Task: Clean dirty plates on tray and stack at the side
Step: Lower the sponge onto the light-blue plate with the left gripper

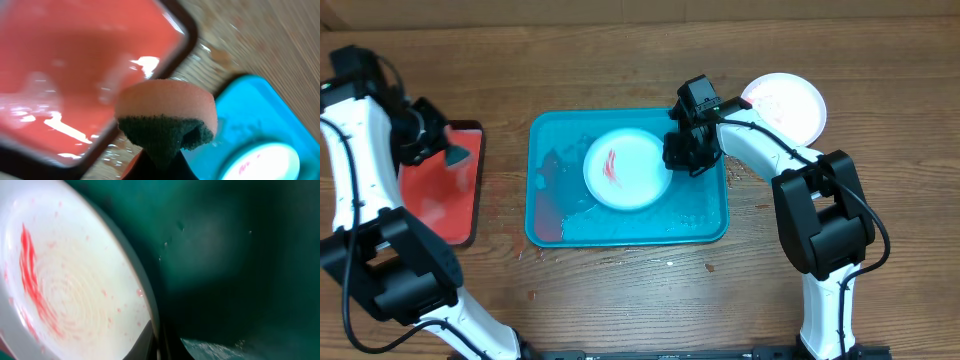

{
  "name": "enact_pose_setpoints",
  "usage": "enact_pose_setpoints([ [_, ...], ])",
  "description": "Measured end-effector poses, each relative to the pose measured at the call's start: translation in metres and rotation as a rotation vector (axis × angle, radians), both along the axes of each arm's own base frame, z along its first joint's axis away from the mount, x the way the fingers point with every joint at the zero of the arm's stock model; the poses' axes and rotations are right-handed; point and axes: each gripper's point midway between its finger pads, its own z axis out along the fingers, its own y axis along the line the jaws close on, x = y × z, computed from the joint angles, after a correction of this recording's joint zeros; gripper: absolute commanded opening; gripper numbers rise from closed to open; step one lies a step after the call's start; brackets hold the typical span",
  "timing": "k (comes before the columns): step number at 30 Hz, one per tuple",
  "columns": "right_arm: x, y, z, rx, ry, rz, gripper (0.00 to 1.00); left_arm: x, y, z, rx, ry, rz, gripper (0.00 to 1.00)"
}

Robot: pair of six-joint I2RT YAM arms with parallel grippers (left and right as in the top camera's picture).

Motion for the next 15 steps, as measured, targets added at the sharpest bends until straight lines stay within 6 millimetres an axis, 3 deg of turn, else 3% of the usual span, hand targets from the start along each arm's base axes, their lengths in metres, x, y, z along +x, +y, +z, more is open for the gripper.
enact_pose_setpoints([
  [3, 0.004, 0.002, 0.000, 0.012, 0.004, -0.045, 0.06, 0.010, -0.027, 0.000, -0.014, -0.012, -0.081, 0.04],
  [4, 0.005, 0.003, 0.001, 0.016, 0.006, -0.060, 0.16, 0.014, -0.041, -0.002, -0.019, -0.015, -0.116, 0.04],
  [5, 0.005, 0.003, 0.001, 0.018, 0.010, -0.071, 0.38, 0.017, -0.051, -0.004, -0.022, -0.013, -0.141, 0.04],
  [11, 0.002, 0.004, 0.002, 0.025, 0.036, -0.092, 0.38, 0.029, -0.126, -0.024, -0.045, 0.012, -0.331, 0.04],
  [15, -0.005, -0.003, 0.000, -0.010, 0.072, -0.126, 0.21, 0.035, -0.168, -0.039, -0.050, 0.019, -0.442, 0.04],
])
